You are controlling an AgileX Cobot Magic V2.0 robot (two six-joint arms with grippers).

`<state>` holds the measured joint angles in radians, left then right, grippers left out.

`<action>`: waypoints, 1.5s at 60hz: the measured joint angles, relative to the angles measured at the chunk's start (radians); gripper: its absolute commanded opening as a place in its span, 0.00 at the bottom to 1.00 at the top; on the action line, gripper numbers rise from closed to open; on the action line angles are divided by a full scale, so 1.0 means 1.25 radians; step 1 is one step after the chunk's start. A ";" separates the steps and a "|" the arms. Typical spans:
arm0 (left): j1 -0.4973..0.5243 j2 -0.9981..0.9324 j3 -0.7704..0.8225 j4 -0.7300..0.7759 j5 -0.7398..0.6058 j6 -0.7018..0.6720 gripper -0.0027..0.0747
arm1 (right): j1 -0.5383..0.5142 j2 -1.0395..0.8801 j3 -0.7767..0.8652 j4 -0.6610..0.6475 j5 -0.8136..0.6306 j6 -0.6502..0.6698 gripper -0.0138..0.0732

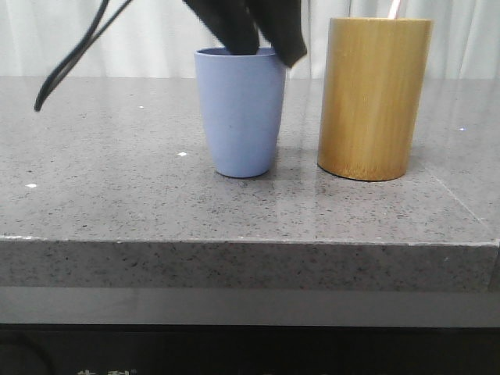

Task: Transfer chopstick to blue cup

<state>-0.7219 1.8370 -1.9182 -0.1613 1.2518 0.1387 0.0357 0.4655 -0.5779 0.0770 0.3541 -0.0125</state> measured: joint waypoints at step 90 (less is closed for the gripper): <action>0.454 -0.690 0.779 0.129 -0.405 -0.111 0.01 | 0.000 0.000 0.000 0.000 0.001 0.000 0.85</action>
<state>-0.1545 0.9743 -0.9450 0.0000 0.7453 0.0000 0.0357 0.4655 -0.5779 0.0770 0.3559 -0.0125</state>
